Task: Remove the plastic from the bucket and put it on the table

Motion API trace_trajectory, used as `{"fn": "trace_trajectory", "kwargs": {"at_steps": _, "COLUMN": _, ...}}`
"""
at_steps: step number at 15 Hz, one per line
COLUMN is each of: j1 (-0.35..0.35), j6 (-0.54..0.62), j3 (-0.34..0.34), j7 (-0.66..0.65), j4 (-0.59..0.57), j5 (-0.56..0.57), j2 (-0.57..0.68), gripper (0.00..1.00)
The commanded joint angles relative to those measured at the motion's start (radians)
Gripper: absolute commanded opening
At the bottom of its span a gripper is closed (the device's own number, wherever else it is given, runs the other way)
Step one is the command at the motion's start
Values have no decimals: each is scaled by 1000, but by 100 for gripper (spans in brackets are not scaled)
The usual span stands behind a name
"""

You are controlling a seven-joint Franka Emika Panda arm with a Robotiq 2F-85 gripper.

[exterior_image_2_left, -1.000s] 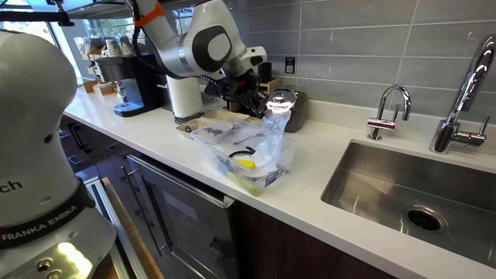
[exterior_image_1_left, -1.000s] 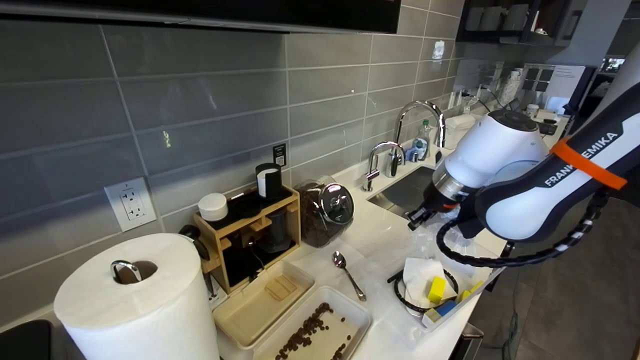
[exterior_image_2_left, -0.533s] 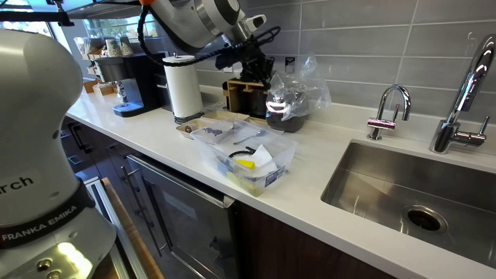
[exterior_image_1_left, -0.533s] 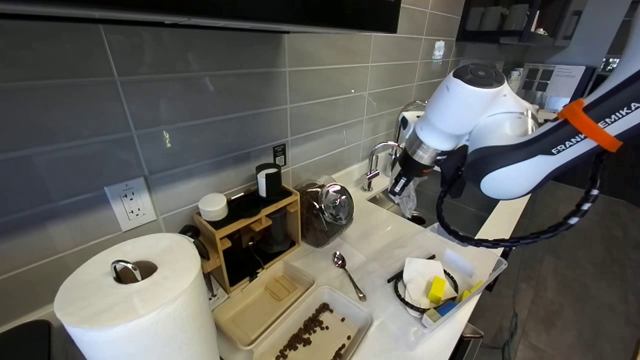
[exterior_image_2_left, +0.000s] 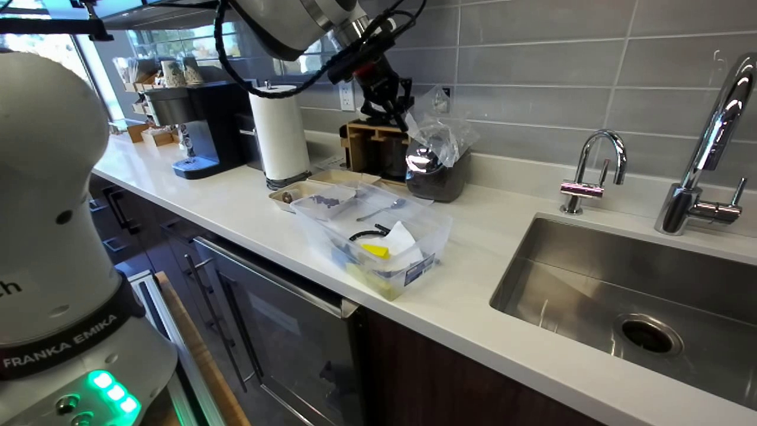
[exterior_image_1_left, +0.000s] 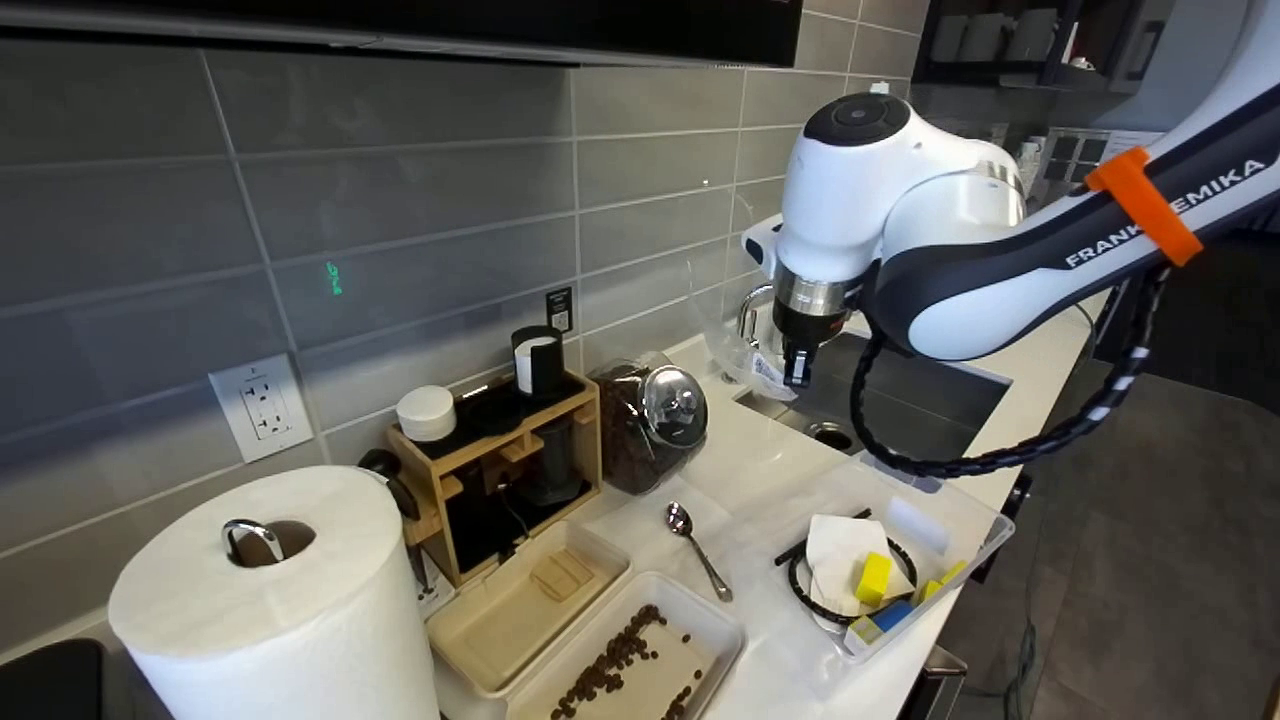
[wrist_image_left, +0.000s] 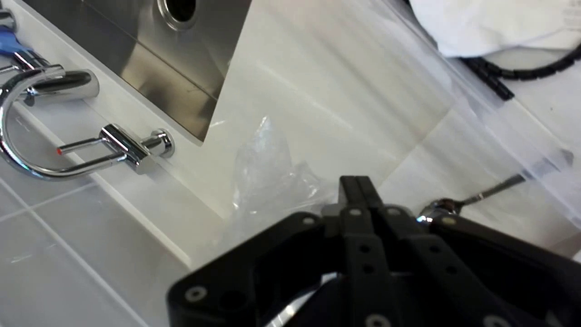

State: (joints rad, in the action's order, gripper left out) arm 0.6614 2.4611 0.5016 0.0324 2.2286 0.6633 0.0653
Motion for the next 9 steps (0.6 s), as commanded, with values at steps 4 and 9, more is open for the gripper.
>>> {"fn": "trace_trajectory", "kwargs": {"at_steps": 4, "j1": -387, "j6": -160, "j3": -336, "j7": -23, "j4": -127, "j5": 164, "j2": 179, "gripper": 0}}
{"fn": "trace_trajectory", "kwargs": {"at_steps": 9, "j1": -474, "j6": -123, "j3": -411, "j7": -155, "j4": -161, "j5": 231, "j2": 302, "gripper": 0}}
